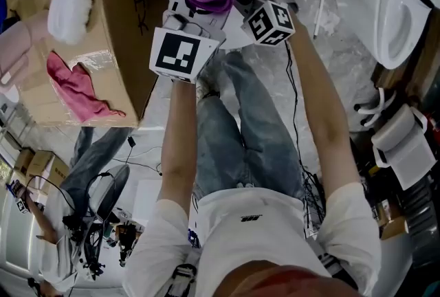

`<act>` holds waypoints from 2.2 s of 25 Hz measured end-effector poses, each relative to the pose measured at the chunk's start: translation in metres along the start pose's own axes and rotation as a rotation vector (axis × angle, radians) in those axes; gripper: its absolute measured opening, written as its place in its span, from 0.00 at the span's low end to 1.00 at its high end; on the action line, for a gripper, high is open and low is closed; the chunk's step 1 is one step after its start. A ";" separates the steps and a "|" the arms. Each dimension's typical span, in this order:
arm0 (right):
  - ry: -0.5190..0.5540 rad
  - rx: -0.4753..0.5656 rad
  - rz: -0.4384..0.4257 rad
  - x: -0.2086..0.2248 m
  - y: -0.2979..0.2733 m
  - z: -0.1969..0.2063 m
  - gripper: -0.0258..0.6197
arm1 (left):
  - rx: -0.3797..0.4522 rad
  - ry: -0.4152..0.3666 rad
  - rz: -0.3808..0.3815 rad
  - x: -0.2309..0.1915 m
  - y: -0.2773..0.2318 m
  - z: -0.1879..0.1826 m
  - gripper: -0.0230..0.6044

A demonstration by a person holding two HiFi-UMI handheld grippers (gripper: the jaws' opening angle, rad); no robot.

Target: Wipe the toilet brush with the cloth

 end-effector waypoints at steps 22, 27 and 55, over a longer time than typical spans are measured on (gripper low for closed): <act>0.002 0.007 0.010 0.000 0.001 0.001 0.15 | -0.151 -0.022 -0.075 -0.037 -0.030 0.103 0.19; 0.002 0.007 0.003 -0.001 0.000 0.001 0.15 | -0.153 -0.039 -0.059 -0.029 -0.021 0.088 0.19; 0.002 -0.005 0.016 0.000 0.000 0.000 0.16 | 0.110 -0.016 0.011 0.019 0.026 -0.064 0.30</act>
Point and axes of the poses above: the fingertips, and each gripper's own axes: y backward along the fingers, x to its right, z out of its underside, the point moved 1 cm from there along y, backward along the fingers, and after that the axes turned 15 degrees about y, right-handed, at the moved point
